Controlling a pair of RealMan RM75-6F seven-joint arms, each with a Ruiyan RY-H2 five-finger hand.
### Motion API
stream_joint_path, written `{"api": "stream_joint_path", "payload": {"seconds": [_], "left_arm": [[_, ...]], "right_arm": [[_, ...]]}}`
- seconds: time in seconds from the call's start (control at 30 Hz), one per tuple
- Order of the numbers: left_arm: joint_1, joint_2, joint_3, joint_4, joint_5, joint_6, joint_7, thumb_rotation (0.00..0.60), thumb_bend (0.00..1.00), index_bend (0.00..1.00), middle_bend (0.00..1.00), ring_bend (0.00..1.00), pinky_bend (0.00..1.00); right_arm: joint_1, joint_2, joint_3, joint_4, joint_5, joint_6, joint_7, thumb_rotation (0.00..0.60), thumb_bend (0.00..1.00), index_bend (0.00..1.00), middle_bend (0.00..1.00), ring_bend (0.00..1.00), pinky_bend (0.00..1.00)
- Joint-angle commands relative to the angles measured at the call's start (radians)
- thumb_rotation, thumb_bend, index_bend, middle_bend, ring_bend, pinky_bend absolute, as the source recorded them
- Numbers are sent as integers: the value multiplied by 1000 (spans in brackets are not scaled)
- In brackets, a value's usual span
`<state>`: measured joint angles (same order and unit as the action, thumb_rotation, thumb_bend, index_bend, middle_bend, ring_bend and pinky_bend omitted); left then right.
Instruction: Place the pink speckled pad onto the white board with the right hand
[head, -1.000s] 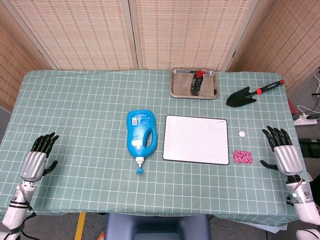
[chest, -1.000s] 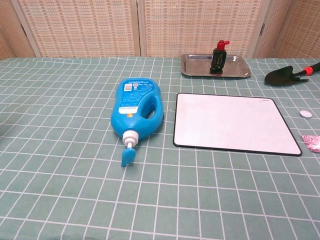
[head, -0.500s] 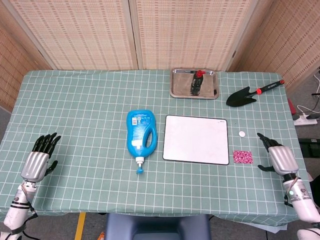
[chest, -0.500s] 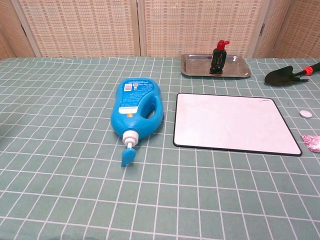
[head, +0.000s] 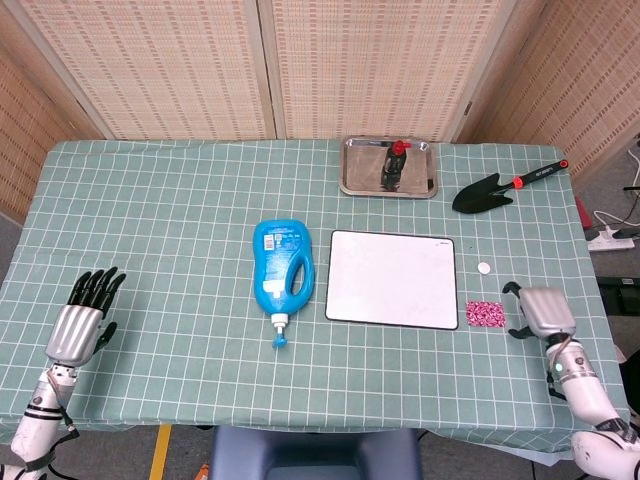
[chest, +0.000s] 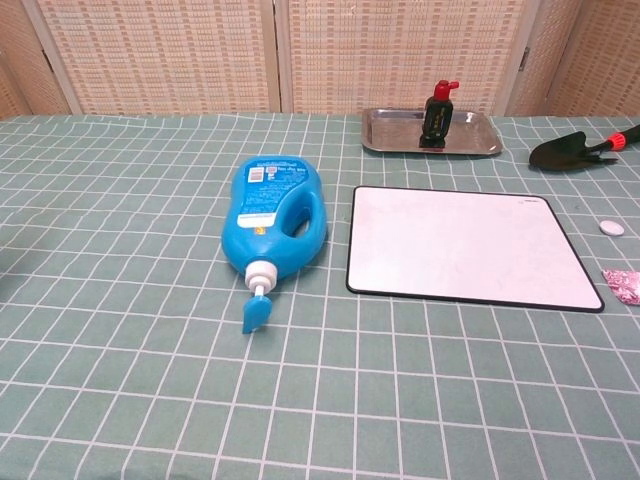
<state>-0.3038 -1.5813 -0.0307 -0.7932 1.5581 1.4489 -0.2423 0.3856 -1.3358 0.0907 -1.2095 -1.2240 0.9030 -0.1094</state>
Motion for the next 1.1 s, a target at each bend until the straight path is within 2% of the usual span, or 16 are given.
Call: {"api": "stream_joint_path", "payload": {"seconds": [0.03, 0.43, 1.1], "left_arm": [[-1, 1, 1, -1, 0, -3, -2, 600, 278, 0, 0, 0, 0], [-5, 8, 4, -9, -2, -22, -19, 600, 278, 0, 0, 0, 0], [-7, 19, 5, -25, -7, -40, -37, 600, 278, 0, 0, 0, 0]], "right_arm": [[21, -15, 7, -2, 31, -32, -29, 600, 0, 323, 942, 974, 1000], [47, -19, 1, -28, 67, -85, -36, 600, 42, 302, 942, 974, 1000], [66, -41, -6, -3, 107, -111, -39, 600, 107, 317, 941, 974, 1000]]}}
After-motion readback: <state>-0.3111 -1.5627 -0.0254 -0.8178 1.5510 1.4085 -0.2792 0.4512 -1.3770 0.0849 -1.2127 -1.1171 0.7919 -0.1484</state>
